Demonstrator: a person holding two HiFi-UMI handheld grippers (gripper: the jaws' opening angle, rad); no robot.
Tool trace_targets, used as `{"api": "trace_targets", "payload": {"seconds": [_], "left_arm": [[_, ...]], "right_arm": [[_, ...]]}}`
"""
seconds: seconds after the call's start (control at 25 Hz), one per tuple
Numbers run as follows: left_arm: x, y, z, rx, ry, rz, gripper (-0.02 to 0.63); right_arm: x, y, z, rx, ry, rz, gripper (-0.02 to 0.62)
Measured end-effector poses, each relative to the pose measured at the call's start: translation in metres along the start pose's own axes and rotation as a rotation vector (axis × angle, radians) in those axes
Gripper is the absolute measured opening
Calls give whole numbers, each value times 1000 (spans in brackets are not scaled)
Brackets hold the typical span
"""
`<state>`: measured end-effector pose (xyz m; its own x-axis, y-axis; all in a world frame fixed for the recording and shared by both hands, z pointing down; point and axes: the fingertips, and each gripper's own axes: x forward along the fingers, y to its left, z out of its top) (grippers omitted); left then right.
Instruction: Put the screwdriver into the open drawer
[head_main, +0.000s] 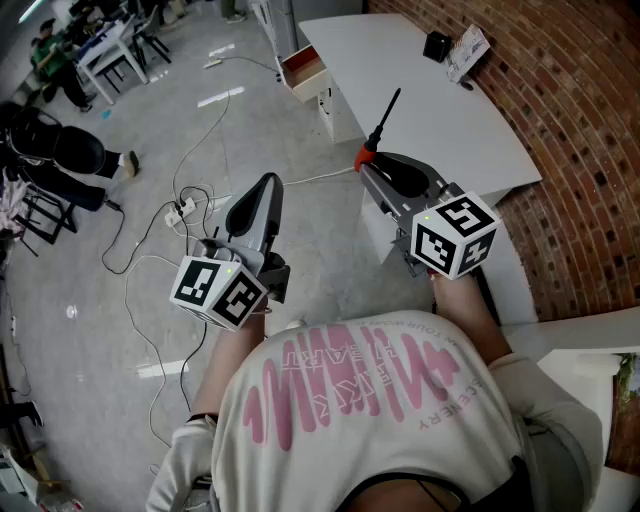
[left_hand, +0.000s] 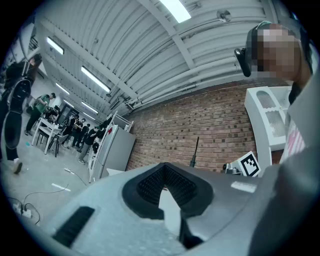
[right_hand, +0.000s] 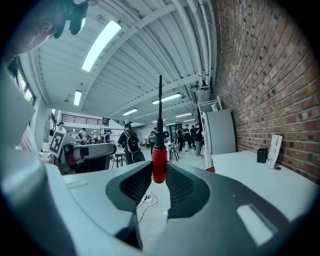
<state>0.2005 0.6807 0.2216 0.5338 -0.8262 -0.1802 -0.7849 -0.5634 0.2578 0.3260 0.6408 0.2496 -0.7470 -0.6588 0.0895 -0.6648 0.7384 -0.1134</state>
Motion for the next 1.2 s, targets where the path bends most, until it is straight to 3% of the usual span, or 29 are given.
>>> {"api": "trace_targets", "payload": {"seconds": [0.4,0.88,1.2], "left_arm": [[-12,43,11,-21,17,-2,5],[-17,136,39,-36,61,-73,5],[-32,192,3,-118,146,-70,5]], "right_arm": [[36,12,-2,54,12,-34,103],[124,40,0,127,-11,-99,104],[168,55,-42,177,58,-125,104]]}}
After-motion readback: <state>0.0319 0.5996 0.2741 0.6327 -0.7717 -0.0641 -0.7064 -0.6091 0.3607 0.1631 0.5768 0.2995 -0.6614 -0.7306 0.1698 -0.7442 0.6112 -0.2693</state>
